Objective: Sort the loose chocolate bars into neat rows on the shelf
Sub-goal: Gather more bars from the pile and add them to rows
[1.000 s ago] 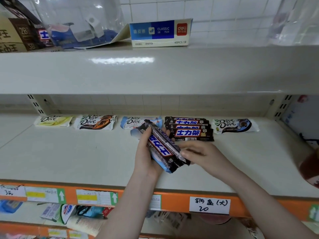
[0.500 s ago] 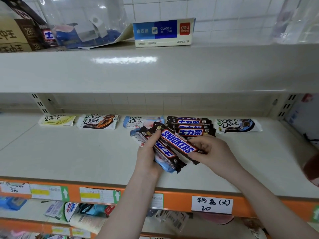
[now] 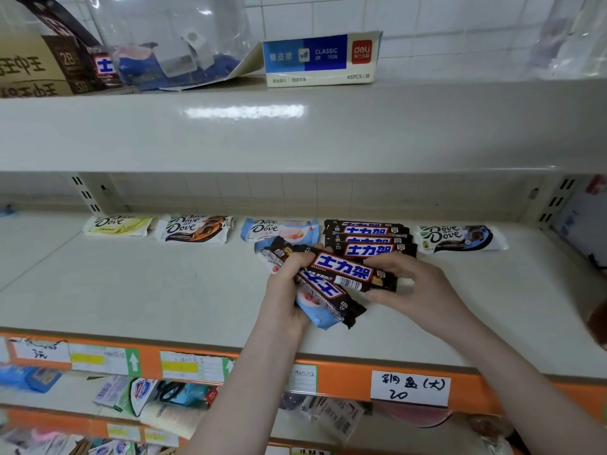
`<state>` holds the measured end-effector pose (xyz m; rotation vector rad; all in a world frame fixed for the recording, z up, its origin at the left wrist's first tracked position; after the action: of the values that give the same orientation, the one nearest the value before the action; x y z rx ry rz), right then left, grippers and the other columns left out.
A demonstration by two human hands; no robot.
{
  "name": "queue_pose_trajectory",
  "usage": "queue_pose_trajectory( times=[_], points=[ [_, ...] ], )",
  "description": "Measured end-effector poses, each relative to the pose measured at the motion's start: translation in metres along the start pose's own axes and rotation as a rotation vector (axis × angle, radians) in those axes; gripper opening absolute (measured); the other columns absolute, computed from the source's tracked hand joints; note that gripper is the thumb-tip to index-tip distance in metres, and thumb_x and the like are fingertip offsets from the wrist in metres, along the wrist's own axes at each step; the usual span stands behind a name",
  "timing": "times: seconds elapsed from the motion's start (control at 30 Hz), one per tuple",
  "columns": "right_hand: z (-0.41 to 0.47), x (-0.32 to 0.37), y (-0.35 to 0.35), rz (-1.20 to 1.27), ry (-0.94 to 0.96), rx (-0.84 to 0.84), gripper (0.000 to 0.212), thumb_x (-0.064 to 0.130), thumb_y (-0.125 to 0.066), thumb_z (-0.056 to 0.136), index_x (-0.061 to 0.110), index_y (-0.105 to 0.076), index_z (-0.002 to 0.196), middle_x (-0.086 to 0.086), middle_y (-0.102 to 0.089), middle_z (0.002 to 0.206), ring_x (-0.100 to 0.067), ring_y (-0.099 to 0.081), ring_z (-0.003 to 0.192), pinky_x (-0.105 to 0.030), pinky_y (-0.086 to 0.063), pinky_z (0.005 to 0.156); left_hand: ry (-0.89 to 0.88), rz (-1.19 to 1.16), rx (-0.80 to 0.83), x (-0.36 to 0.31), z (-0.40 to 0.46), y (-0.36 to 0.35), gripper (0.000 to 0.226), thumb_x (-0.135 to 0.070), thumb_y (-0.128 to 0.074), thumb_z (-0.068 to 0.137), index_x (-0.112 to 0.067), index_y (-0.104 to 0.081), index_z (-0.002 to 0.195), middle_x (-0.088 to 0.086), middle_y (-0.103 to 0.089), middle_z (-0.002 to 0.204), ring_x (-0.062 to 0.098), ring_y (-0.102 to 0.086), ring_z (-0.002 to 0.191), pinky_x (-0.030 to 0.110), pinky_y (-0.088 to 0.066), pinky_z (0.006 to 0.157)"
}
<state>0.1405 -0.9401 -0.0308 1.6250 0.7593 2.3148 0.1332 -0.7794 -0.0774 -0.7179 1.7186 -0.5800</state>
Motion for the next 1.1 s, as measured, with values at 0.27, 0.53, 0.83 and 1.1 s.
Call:
queue_pose_trajectory(
  times=[0.27, 0.53, 0.83, 1.1],
  points=[
    [0.002, -0.003, 0.02, -0.334, 0.059, -0.076, 0.042, 0.024, -0.075, 0.072, 0.033, -0.062, 0.111, 0.028, -0.052, 0.098, 0.01, -0.046, 0.09, -0.002, -0.032, 0.073, 0.001, 0.129, -0.148, -0.002, 0.002, 0.014, 0.012, -0.003, -0.065, 0.079, -0.005, -0.059, 0.089, 0.013, -0.064, 0.076, 0.02, -0.062, 0.056, 0.027, -0.054, 0.053],
    [0.018, -0.031, 0.032, -0.554, 0.098, -0.045, 0.039, 0.023, -0.072, 0.075, 0.025, -0.064, 0.112, 0.006, -0.065, 0.113, -0.015, -0.056, 0.102, -0.024, -0.037, 0.08, 0.055, 0.026, -0.191, 0.008, 0.006, 0.019, 0.008, 0.001, -0.06, 0.083, -0.003, -0.054, 0.085, 0.016, -0.061, 0.076, 0.024, -0.06, 0.07, 0.031, -0.057, 0.055],
    [0.035, -0.044, 0.028, -0.471, 0.087, -0.014, 0.038, 0.016, -0.069, 0.078, 0.022, -0.063, 0.115, 0.003, -0.062, 0.112, -0.014, -0.051, 0.105, -0.026, -0.034, 0.085, 0.073, 0.05, -0.179, 0.009, 0.007, 0.02, 0.007, 0.0, -0.06, 0.083, -0.004, -0.055, 0.08, 0.014, -0.061, 0.076, 0.025, -0.059, 0.073, 0.03, -0.059, 0.056],
    [0.039, -0.041, 0.027, -0.525, 0.073, -0.054, 0.036, 0.016, -0.069, 0.077, 0.022, -0.065, 0.112, 0.0, -0.063, 0.109, -0.019, -0.05, 0.105, -0.026, -0.032, 0.086, 0.063, -0.089, -0.097, 0.007, 0.006, 0.012, 0.015, -0.018, -0.058, 0.087, -0.01, -0.054, 0.076, 0.009, -0.059, 0.068, 0.021, -0.059, 0.069, 0.039, -0.054, 0.073]
  ],
)
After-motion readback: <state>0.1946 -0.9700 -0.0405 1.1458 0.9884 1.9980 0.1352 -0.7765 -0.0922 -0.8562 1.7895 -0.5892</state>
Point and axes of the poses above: each hand's wrist, its own z-axis towards the middle knuckle, its own y-axis out of the back of the hand, x = y × z, the point moved 9 cm from there along z, towards the middle knuckle
